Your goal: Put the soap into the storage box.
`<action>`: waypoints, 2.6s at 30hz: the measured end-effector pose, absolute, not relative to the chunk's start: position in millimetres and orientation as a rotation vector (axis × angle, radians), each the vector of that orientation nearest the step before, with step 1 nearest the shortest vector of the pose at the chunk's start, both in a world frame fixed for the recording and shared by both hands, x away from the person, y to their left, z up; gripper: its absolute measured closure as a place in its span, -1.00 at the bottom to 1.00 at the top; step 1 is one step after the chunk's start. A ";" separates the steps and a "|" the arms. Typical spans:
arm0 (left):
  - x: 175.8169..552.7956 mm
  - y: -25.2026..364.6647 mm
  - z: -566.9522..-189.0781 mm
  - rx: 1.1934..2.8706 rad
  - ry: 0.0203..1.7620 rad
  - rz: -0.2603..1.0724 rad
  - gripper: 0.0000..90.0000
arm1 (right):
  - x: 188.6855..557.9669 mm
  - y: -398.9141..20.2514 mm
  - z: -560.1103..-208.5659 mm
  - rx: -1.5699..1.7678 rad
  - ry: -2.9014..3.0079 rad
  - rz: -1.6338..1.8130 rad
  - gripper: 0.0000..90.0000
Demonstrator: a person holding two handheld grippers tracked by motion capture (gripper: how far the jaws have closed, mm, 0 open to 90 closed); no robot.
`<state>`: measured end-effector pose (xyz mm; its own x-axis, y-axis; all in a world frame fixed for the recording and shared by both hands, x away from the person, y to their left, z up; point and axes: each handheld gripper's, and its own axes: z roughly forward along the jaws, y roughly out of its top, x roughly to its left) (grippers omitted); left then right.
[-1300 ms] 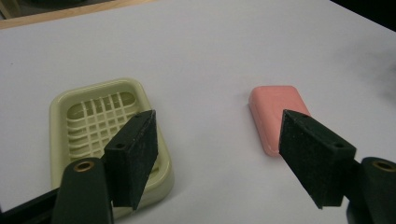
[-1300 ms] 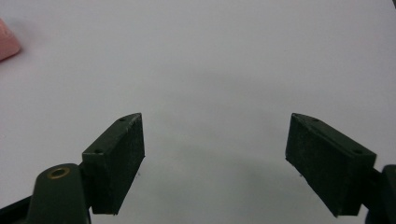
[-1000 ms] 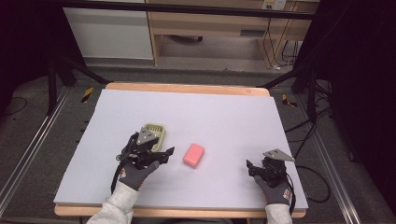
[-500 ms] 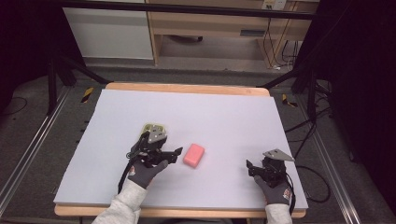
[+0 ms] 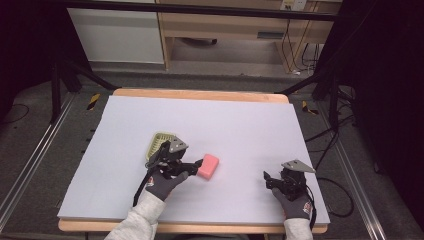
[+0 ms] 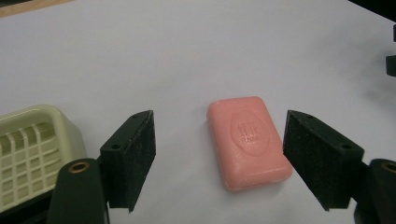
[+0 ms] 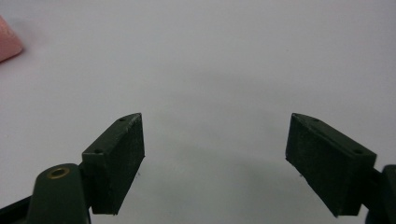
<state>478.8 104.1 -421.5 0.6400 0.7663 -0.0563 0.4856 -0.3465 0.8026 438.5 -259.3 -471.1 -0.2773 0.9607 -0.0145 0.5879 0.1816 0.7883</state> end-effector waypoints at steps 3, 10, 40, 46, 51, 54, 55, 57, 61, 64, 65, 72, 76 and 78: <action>479.3 100.2 -423.0 2.022 0.972 0.418 -0.44 | 438.7 -259.3 -471.4 1.446 1.942 0.931 -0.56; 482.1 91.6 -427.2 2.035 0.968 0.412 -0.45 | 438.8 -259.0 -471.3 1.445 1.944 0.934 -0.56; 494.5 60.1 -448.3 2.120 0.960 0.405 -0.48 | 438.6 -260.0 -471.5 1.458 1.947 0.949 -0.56; 496.8 56.1 -452.5 2.129 0.968 0.402 -0.47 | 439.2 -259.6 -472.2 1.454 1.944 0.942 -0.56; 497.4 52.9 -455.9 2.150 0.963 0.395 -0.46 | 438.7 -259.8 -471.7 1.459 1.949 0.950 -0.56; 497.8 51.5 -457.6 2.162 0.963 0.395 -0.46 | 439.2 -259.6 -472.3 1.454 1.947 0.942 -0.56; 497.9 51.1 -458.2 2.162 0.965 0.393 -0.46 | 439.2 -259.6 -472.4 1.454 1.948 0.942 -0.56; 498.4 50.8 -459.1 2.163 0.969 0.390 -0.46 | 439.3 -259.6 -472.4 1.453 1.948 0.941 -0.56; 500.1 50.1 -461.9 2.174 0.975 0.387 -0.46 | 439.3 -259.2 -472.5 1.460 1.953 0.947 -0.57; 500.4 49.6 -464.2 2.176 0.979 0.381 -0.46 | 439.2 -259.1 -472.5 1.460 1.953 0.947 -0.57; 500.7 49.8 -464.7 2.184 0.975 0.381 -0.46 | 439.2 -259.1 -472.5 1.460 1.953 0.947 -0.57; 501.8 49.0 -468.1 2.188 0.985 0.371 -0.43 | 439.4 -259.0 -472.7 1.457 1.957 0.947 -0.57; 502.4 48.5 -469.2 2.192 0.987 0.363 -0.42 | 439.4 -258.9 -472.7 1.459 1.956 0.948 -0.57; 502.3 47.8 -470.0 2.198 0.983 0.361 -0.40 | 439.4 -259.0 -472.7 1.458 1.957 0.948 -0.57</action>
<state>502.3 47.8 -470.0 0.6743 0.7380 -0.0262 0.5452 -0.4736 0.6917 439.4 -259.0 -472.7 -0.2877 0.9577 0.0023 0.5957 0.1770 0.7835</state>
